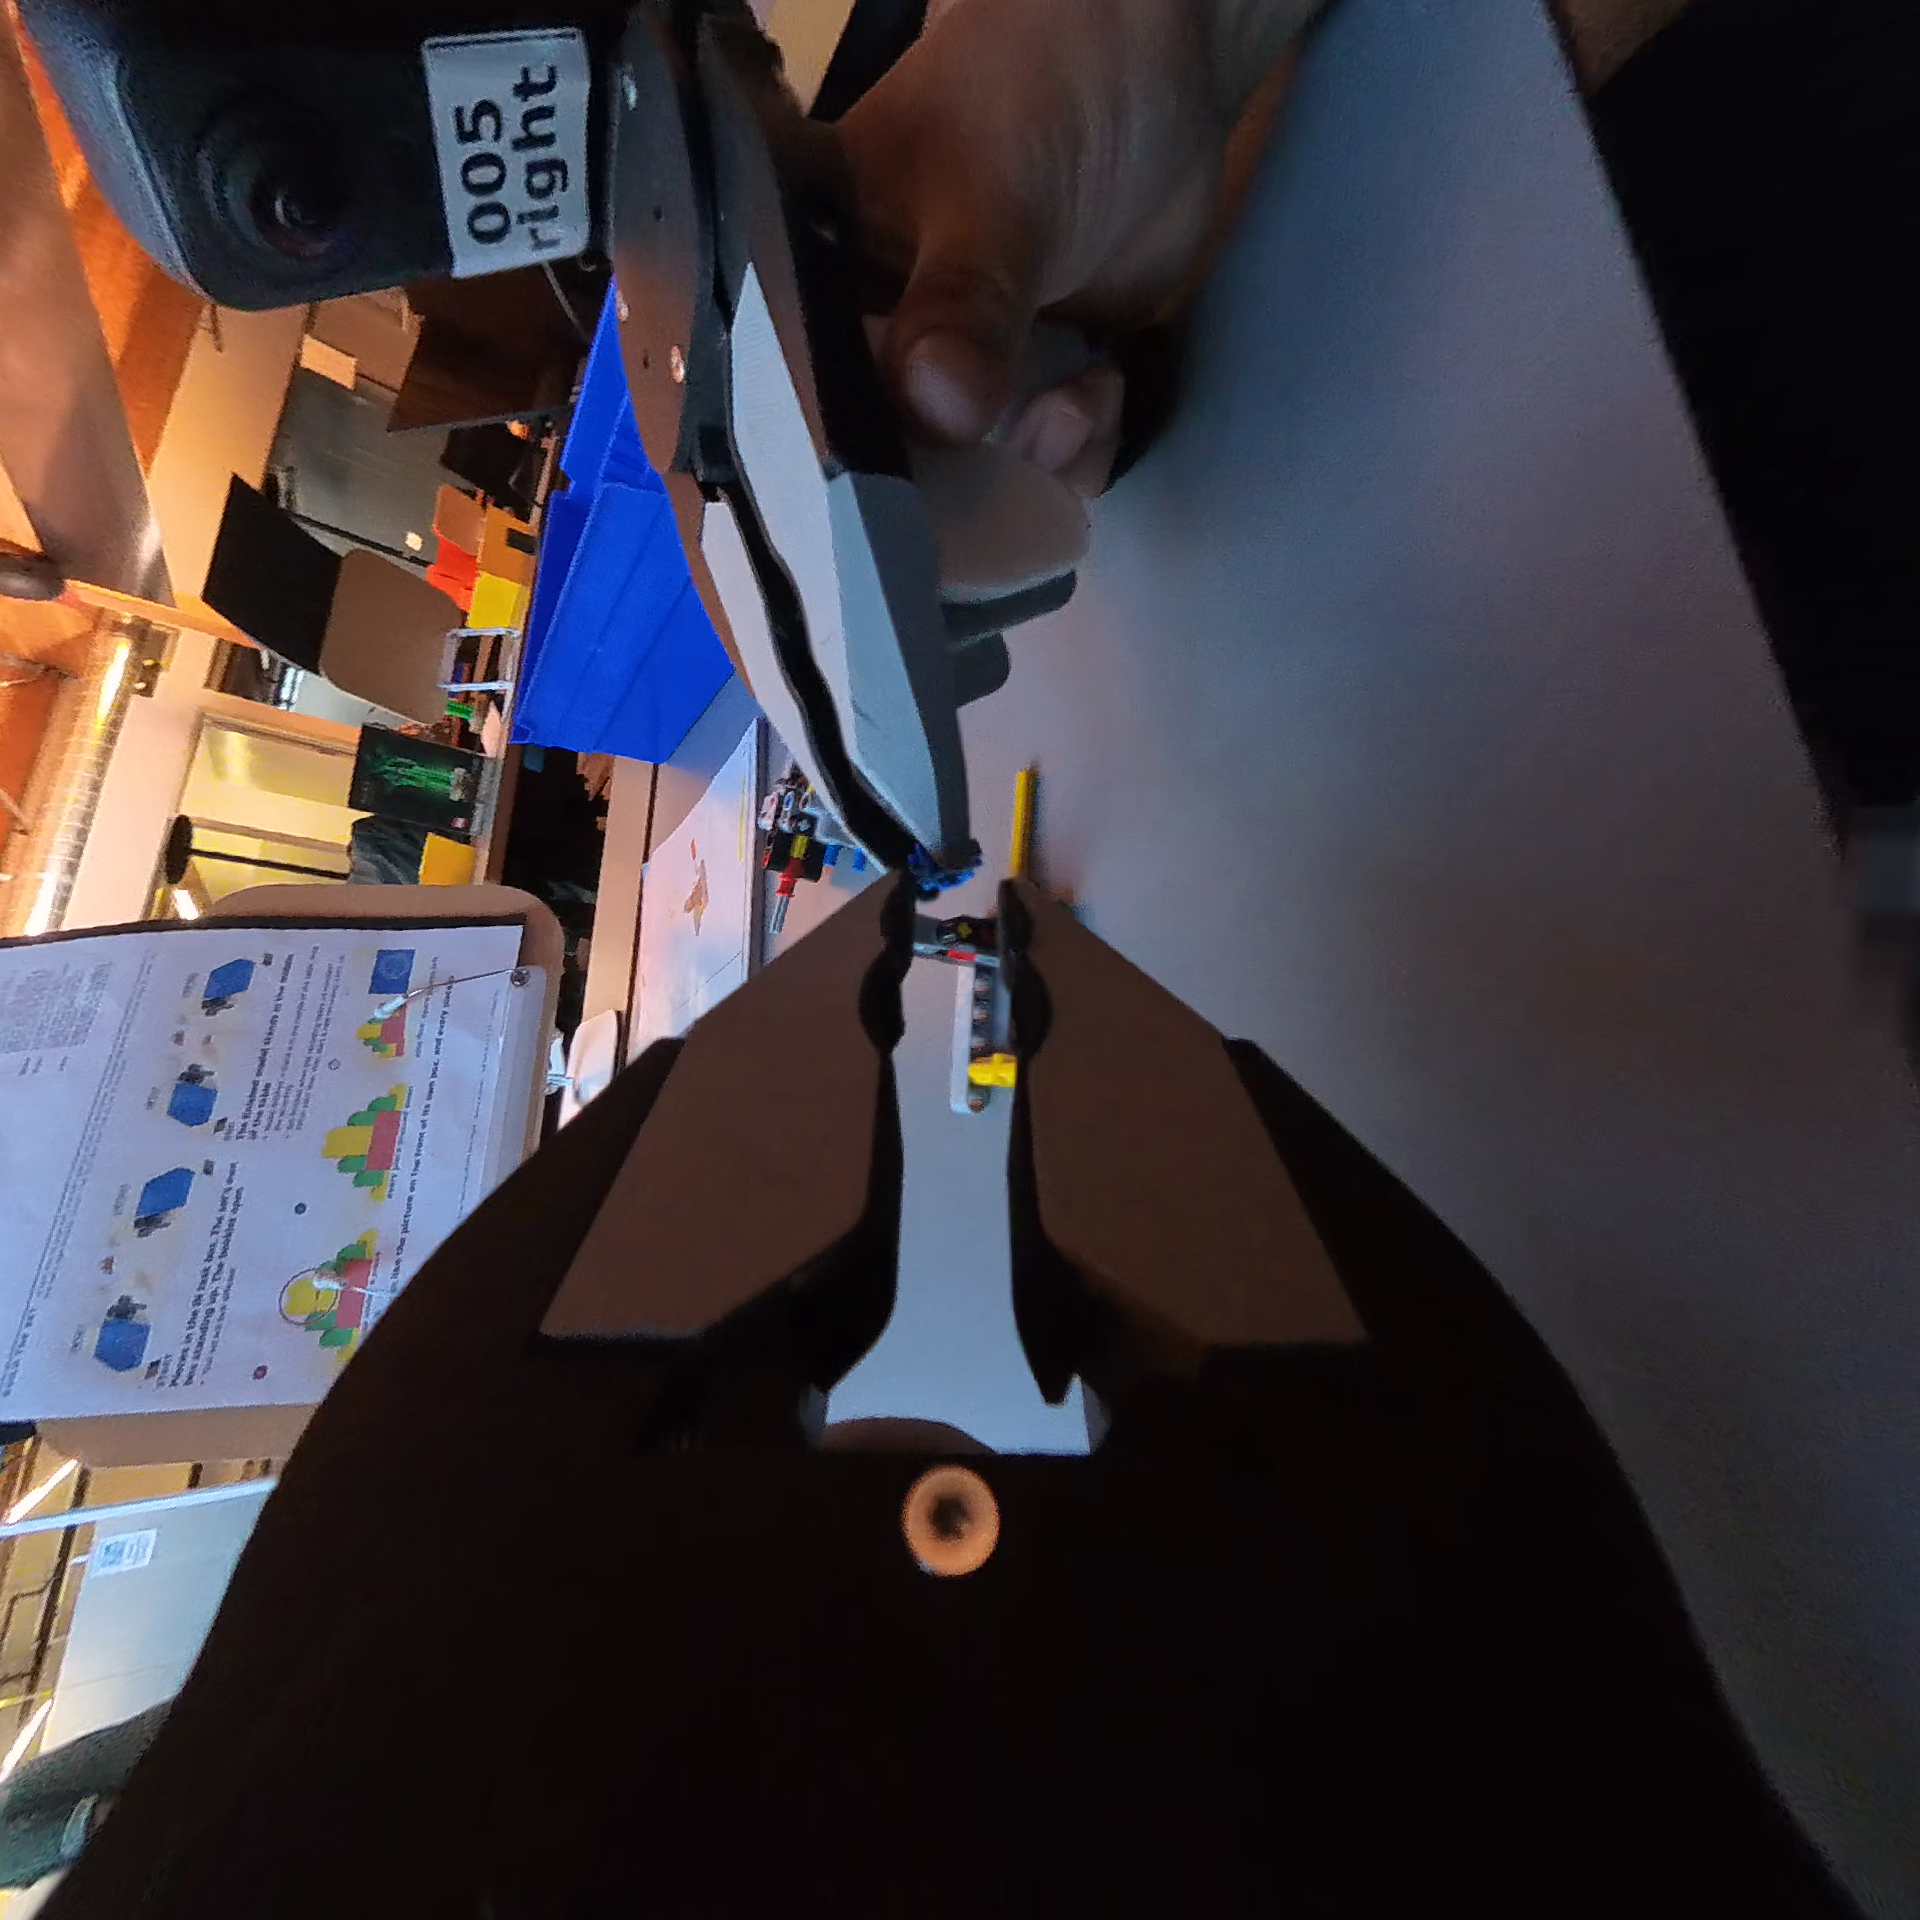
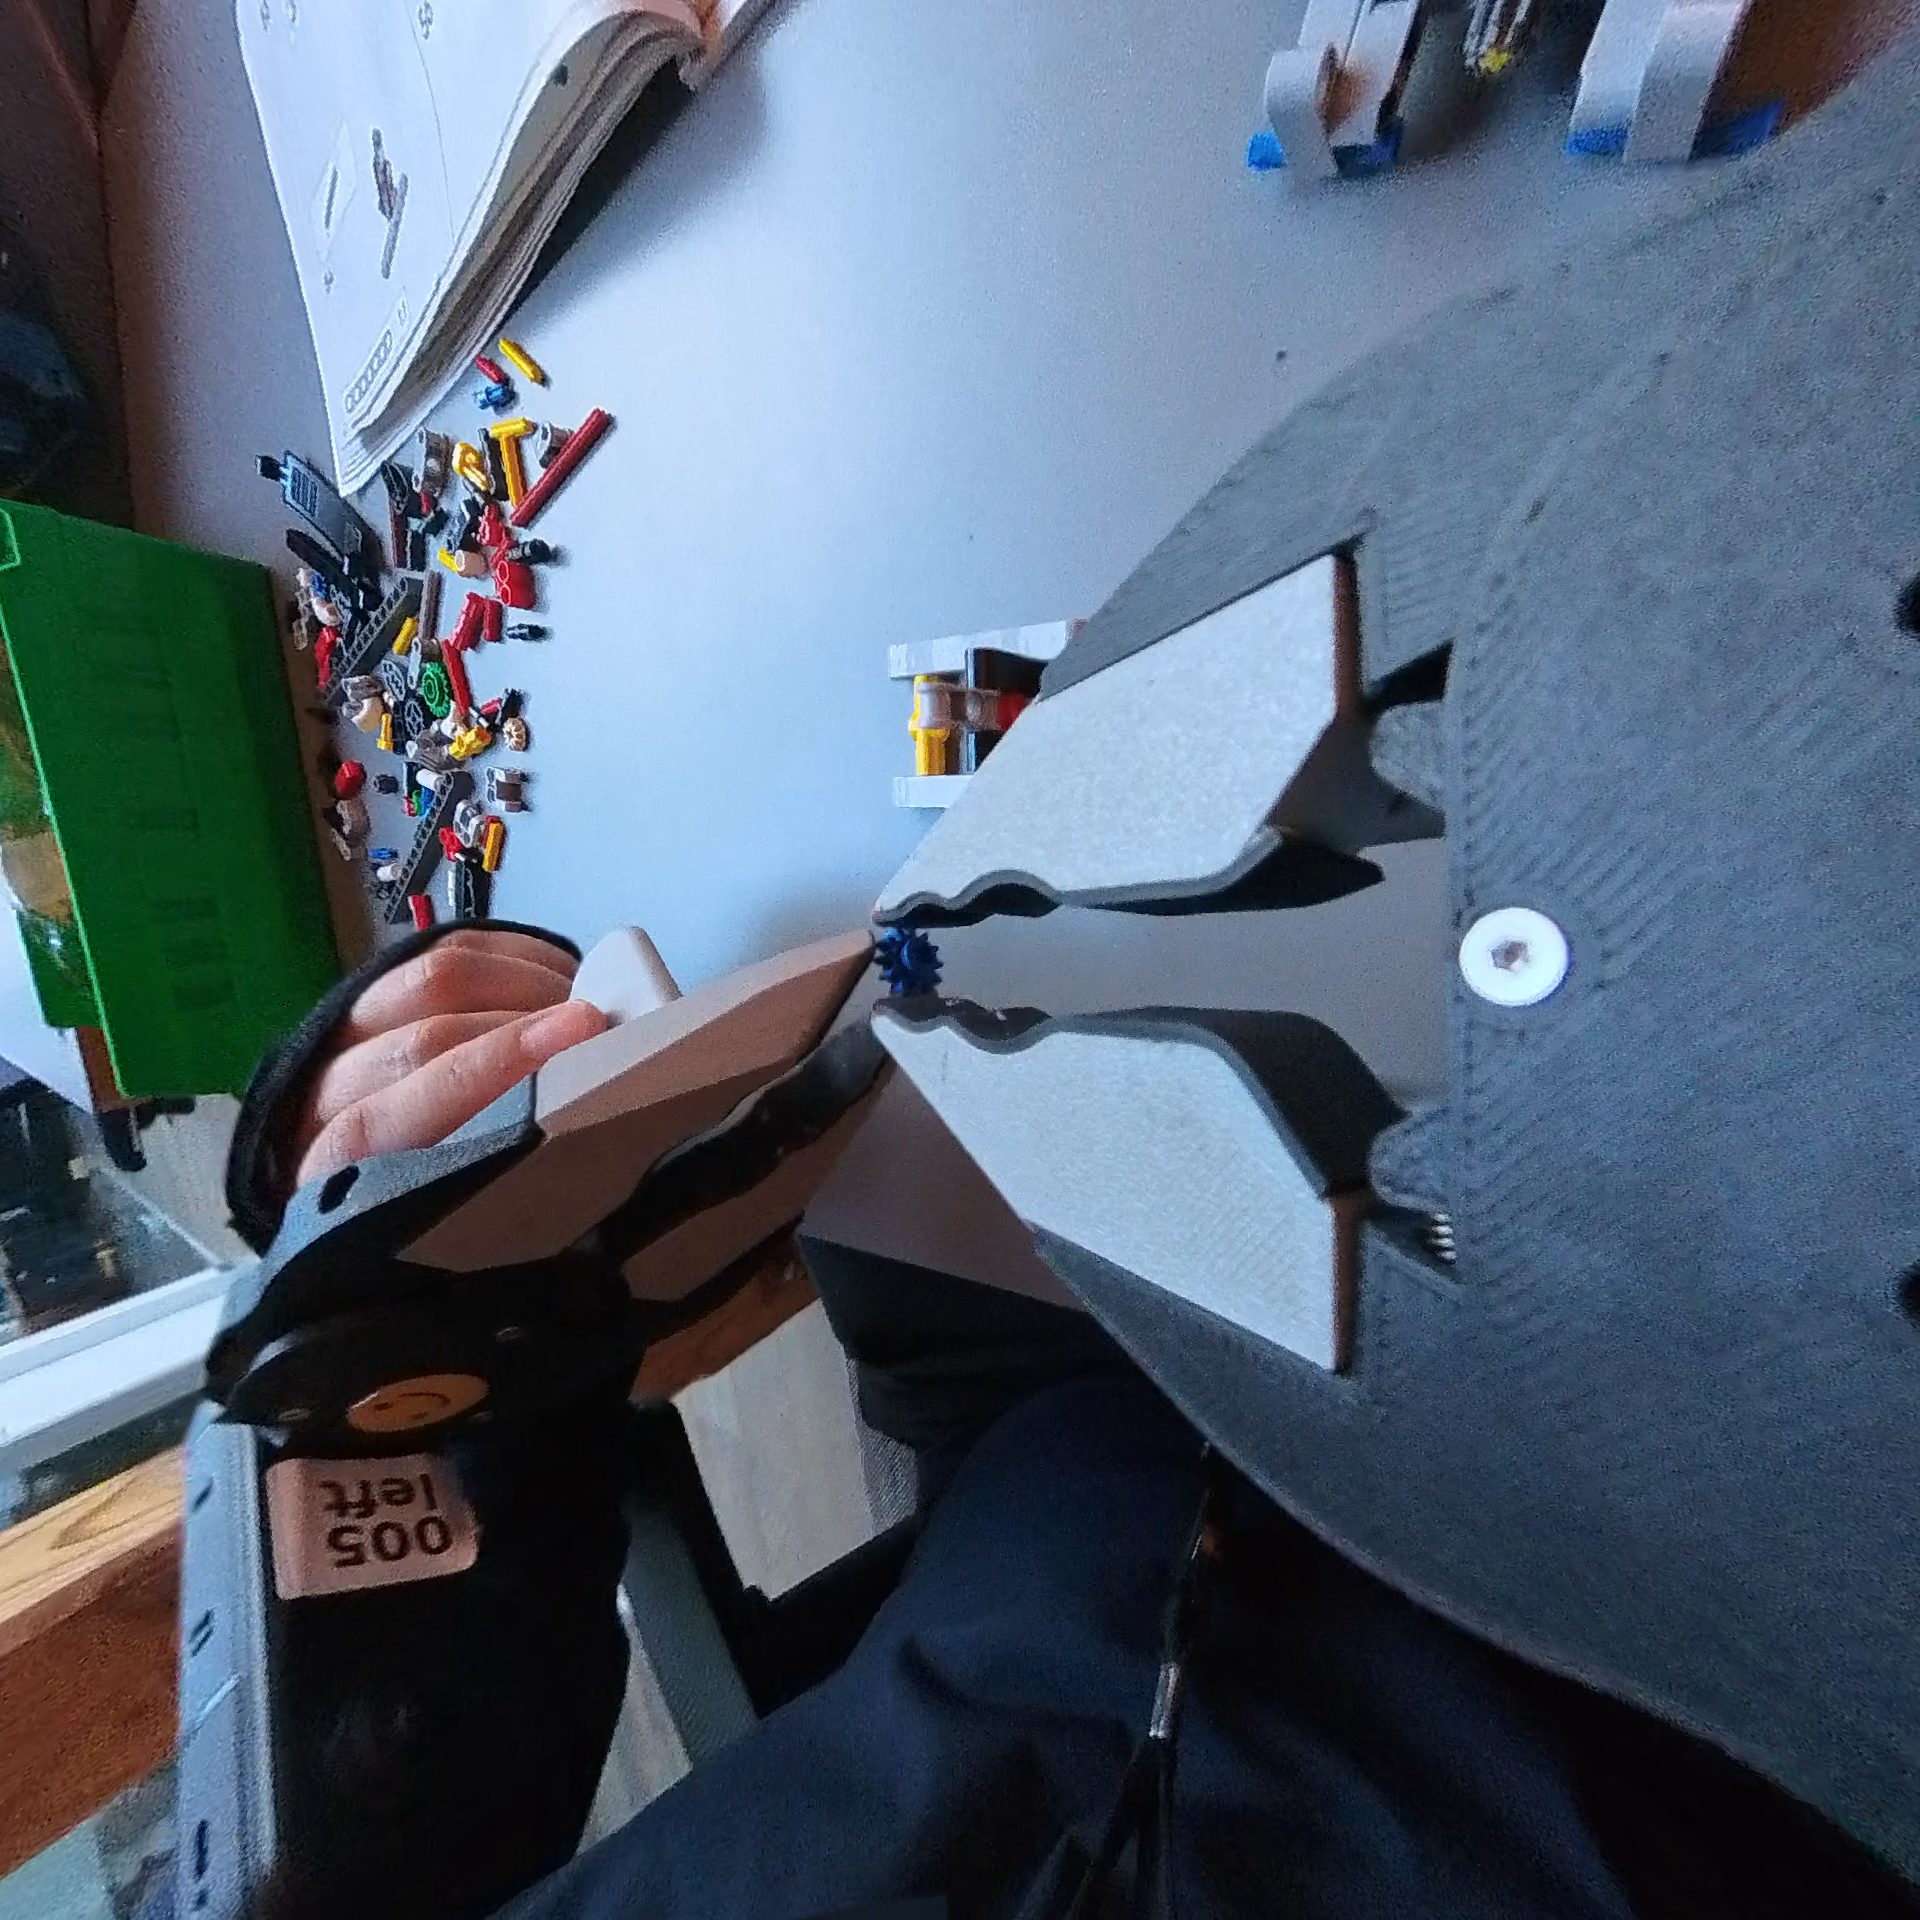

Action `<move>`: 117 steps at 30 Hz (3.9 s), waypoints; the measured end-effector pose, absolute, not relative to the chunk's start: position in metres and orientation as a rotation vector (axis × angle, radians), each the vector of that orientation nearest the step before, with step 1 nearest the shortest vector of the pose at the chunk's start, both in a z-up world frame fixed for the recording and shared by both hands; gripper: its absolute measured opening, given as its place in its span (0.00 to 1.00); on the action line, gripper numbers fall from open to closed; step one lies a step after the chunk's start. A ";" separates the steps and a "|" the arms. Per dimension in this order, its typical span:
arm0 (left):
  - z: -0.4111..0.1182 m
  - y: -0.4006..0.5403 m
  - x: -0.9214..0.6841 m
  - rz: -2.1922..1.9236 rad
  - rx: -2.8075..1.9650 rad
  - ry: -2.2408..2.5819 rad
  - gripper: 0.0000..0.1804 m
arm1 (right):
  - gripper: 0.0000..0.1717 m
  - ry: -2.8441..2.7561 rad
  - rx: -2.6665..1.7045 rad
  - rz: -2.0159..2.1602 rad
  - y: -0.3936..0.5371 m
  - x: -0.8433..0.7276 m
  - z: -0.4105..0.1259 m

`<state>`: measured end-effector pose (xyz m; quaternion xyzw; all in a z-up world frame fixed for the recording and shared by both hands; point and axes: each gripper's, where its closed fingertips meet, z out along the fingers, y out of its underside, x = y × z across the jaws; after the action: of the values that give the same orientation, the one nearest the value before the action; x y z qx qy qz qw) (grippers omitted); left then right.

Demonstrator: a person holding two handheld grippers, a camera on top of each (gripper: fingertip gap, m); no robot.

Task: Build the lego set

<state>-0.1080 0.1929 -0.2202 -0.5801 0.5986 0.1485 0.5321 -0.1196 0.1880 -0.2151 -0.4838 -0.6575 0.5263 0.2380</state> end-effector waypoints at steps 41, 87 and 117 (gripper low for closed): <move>-0.268 0.232 -0.134 -0.660 -2.166 0.993 0.06 | 0.09 -1.844 -1.489 0.991 0.237 -0.108 -0.253; -0.271 0.231 -0.137 -0.738 -2.167 1.169 0.04 | 0.00 -1.984 -1.469 0.825 0.241 -0.111 -0.274; -0.268 0.236 -0.134 -0.742 -2.131 1.134 0.04 | 0.01 -1.984 -1.457 0.809 0.246 -0.104 -0.275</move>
<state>-0.1335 0.2359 -0.2676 -0.8040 0.4280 -0.2800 0.3034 -0.1043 0.2463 -0.2749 -0.5411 -0.7370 0.3004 0.2718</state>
